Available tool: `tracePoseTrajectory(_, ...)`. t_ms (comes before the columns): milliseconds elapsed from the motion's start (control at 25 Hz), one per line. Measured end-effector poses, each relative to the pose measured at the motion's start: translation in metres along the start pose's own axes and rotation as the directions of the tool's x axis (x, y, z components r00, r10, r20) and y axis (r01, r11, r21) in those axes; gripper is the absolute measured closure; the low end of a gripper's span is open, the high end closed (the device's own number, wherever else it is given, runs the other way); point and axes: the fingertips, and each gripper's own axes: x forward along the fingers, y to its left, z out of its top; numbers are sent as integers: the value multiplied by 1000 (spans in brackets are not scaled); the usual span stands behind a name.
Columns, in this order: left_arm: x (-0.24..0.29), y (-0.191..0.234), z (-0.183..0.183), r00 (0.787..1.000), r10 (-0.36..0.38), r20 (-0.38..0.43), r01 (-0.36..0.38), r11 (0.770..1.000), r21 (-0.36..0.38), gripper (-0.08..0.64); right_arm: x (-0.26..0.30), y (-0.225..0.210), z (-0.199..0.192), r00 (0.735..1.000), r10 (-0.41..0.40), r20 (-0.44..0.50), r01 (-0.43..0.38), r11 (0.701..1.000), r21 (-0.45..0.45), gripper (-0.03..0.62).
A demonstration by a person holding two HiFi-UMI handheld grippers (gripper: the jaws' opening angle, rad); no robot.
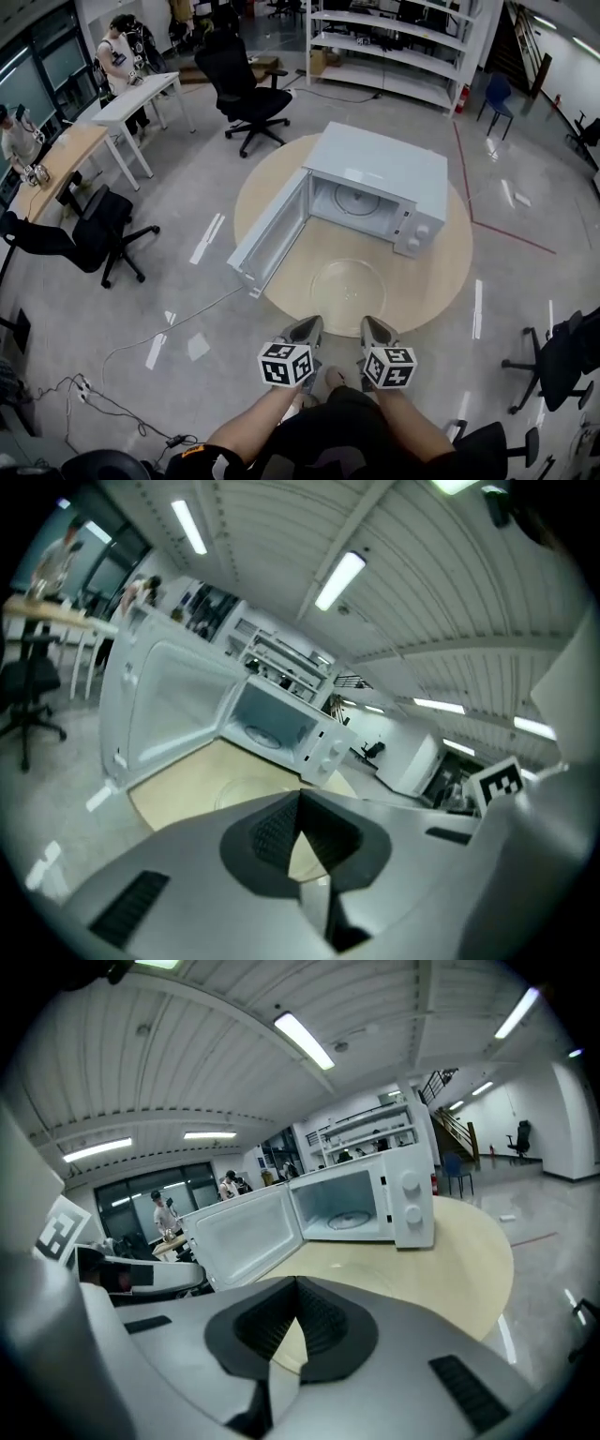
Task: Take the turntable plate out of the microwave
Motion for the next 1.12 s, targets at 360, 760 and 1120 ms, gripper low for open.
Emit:
tracePoseTrajectory(360,-53,-50,10,996,-26,91,-7,940,342,514,-53,48,13,998,14,69,-3,989,-149,575)
tracePoseTrajectory(760,-86,-67,-24,998,-17,60,-2,954,298,514,-102,55,-6,997,15,78,-1,983,-181,575)
tracePoseTrajectory(1120,-108,-134,-56,996,-30,82,-2,931,364,514,-168,37,-22,993,18,117,6,979,-202,575)
